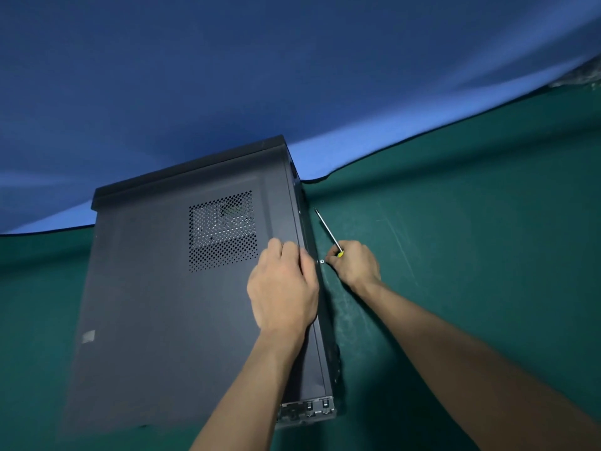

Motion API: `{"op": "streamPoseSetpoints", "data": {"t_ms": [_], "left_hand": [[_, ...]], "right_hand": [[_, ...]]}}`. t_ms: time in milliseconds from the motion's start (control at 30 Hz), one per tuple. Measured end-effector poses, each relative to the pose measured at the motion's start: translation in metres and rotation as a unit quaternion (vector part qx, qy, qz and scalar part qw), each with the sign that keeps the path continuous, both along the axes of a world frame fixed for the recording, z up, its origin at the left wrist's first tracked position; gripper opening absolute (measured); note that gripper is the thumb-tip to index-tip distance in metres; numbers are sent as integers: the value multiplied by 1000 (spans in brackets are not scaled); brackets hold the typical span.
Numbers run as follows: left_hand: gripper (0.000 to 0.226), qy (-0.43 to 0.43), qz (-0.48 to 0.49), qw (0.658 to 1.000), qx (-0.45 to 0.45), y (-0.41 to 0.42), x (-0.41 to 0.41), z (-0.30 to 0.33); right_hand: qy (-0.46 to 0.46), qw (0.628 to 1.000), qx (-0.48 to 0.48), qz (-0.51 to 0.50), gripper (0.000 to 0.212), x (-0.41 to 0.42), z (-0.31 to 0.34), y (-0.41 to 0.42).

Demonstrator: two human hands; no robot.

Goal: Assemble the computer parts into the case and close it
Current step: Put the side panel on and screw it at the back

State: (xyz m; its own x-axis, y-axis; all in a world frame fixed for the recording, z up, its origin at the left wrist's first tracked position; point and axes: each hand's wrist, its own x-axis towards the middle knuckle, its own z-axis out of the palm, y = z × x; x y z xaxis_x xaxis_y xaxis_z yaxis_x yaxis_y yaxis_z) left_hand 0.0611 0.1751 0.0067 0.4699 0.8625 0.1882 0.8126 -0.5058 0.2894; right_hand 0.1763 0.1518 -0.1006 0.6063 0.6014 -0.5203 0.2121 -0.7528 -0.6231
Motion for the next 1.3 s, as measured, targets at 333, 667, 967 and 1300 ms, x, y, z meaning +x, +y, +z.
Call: {"op": "streamPoseSetpoints", "data": {"t_ms": [333,667,967,1300], "left_hand": [[25,-5,-17,1000,7,0,-1,-1],[34,-216,8,901,-375,-8,-6,53],[55,-287,-38,831,-475,-24,-62,119],[40,-454,46,656,-601,-29,-129,120]], "right_hand": [[88,978,144,-126,22,1,42,-33],[69,960,253,-102,20,-28,168,-77],[4,958,280,-60,18,-98,223,-74],[30,988,153,-1,14,-150,242,-86]]}}
